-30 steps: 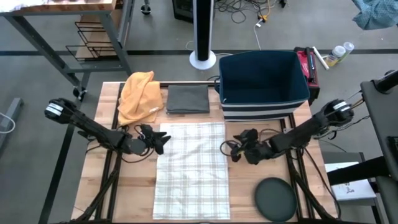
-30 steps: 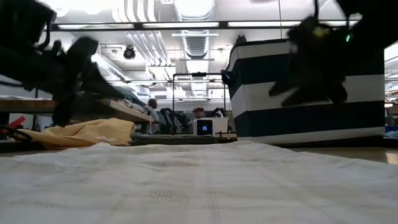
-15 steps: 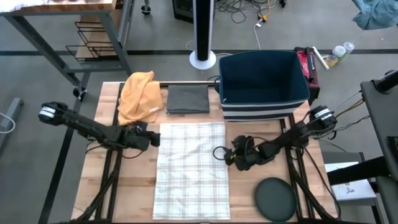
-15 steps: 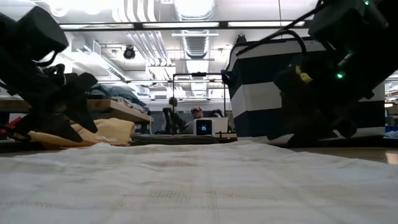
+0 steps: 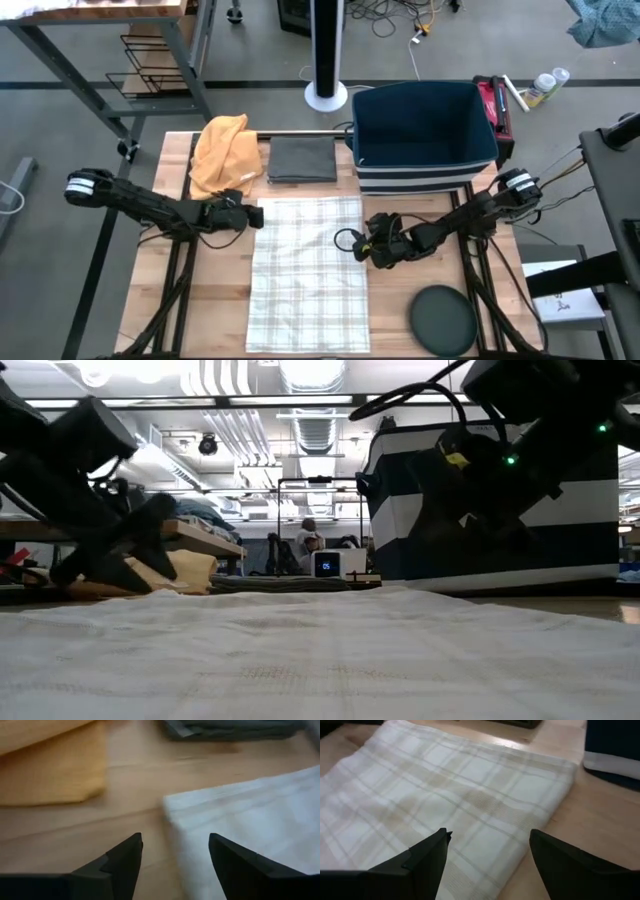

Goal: Fold kitchen towel into neat rectangle
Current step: Fold the white patterned towel

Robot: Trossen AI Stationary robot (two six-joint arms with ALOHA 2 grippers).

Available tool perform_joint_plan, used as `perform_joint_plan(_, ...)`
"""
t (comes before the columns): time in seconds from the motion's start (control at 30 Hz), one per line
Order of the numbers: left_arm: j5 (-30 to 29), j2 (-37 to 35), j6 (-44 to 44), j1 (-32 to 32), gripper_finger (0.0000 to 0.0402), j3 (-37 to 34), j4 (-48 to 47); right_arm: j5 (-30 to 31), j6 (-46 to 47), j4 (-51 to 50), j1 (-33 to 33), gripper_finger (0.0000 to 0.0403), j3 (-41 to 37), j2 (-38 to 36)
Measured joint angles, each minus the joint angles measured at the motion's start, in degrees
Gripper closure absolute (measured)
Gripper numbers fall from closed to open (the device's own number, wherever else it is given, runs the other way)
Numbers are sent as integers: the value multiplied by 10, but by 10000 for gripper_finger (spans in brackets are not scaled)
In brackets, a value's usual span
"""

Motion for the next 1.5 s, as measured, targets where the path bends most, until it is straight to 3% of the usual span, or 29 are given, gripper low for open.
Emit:
perform_joint_plan(0.4,-28,132,5,12,194,2,135,0,3,1,0,144,24,0)
perform_joint_plan(0.73,-28,160,19,14,217,1,181,0,-16,2,0,137,46,0)
perform_joint_plan(0.93,-28,160,53,14,263,0,177,0,23,-19,-21,143,46,0)
perform_joint_plan(1.23,-23,161,86,13,392,-1,179,-11,99,-54,-88,135,46,34)
perform_joint_plan(1.5,-21,161,97,13,396,-1,182,-9,129,-60,-136,124,46,60)
